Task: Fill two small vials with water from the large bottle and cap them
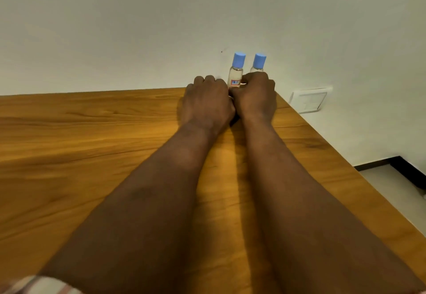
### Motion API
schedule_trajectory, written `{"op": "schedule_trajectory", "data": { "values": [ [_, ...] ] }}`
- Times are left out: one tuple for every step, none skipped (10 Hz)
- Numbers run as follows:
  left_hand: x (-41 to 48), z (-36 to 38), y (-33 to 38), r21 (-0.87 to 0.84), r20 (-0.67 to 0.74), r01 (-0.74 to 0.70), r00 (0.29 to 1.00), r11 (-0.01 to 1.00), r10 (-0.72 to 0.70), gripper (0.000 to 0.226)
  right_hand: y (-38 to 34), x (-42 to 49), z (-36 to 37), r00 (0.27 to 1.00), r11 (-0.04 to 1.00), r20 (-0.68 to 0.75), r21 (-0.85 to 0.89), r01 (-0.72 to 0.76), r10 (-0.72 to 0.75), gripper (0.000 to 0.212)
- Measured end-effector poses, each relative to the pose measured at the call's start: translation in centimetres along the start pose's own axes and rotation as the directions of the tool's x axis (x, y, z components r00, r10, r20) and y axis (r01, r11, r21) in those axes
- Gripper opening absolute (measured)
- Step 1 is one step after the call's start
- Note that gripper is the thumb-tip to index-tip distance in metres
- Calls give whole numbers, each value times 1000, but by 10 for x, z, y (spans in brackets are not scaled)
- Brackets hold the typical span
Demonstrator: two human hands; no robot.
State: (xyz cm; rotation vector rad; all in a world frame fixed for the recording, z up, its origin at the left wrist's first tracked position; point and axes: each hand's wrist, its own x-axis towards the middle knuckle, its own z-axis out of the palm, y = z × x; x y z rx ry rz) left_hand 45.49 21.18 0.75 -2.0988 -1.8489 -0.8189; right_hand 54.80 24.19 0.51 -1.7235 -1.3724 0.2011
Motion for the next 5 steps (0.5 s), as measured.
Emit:
{"op": "schedule_trajectory", "data": {
  "values": [
    [-1, 1, 1, 2, -7, -16, 1000, 1000, 16, 26, 2, -1, 1, 1000, 1000, -2, -21, 3, -3, 27],
    [-8, -4, 2, 6, -10, -20, 1000, 1000, 20, 24, 3, -4, 1, 1000, 998, 6, -57, 8, -8, 26],
    [-18, -12, 4, 12, 18, -13, 1000, 1000, 13, 26, -1, -12, -4, 1000, 997, -2, -71, -16, 16, 29],
    [-29, -20, 4, 2, 24, 0, 1000, 1000, 0, 26, -2, -24, -9, 999, 998, -36, -69, -13, 10, 30],
    [-45, -27, 7, 14, 39, 7, 999, 1000, -8, 25, -7, -42, -18, 1000, 992, -13, -123, 0, -2, 26]
  ]
}}
